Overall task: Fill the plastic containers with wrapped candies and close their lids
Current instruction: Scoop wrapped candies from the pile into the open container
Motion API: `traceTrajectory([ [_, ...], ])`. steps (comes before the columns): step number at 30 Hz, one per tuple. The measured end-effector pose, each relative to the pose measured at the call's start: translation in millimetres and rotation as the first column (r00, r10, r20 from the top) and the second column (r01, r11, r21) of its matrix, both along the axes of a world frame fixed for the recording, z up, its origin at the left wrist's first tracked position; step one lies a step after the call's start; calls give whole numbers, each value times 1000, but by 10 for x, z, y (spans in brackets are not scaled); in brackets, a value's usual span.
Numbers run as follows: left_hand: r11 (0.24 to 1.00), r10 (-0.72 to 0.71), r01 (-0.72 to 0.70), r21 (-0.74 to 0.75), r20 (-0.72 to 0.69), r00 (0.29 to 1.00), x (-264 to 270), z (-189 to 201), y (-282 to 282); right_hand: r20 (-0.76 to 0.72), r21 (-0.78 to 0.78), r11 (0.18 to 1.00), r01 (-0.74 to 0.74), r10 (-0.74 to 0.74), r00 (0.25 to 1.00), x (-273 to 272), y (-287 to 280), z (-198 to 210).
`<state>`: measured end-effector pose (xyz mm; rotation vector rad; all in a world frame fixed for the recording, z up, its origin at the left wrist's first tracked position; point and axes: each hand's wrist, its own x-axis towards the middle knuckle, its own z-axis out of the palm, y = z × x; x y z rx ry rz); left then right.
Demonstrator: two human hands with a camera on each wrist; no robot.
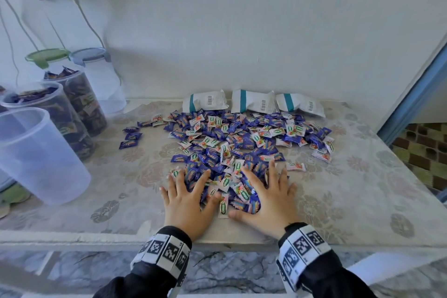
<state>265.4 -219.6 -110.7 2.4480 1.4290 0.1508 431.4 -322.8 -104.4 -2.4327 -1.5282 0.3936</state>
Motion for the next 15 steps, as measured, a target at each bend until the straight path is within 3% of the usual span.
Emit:
traceTrajectory([
  [3,999,-36,36,26,13,999,-1,-22,23,49,16,1000,-19,18,999,-11,50,-62],
  [9,986,-122,91,137,241,963,0,-95,30,60,253,968,-3,-12,998,-16,105,-122],
  [12,978,-139,84,190,298,944,10,-97,18,76,191,982,-8,-7,997,-29,97,-100],
  [15,970,-184,130,205,268,946,-2,-136,-1,91,185,983,-15,-2,996,-41,111,-98],
])
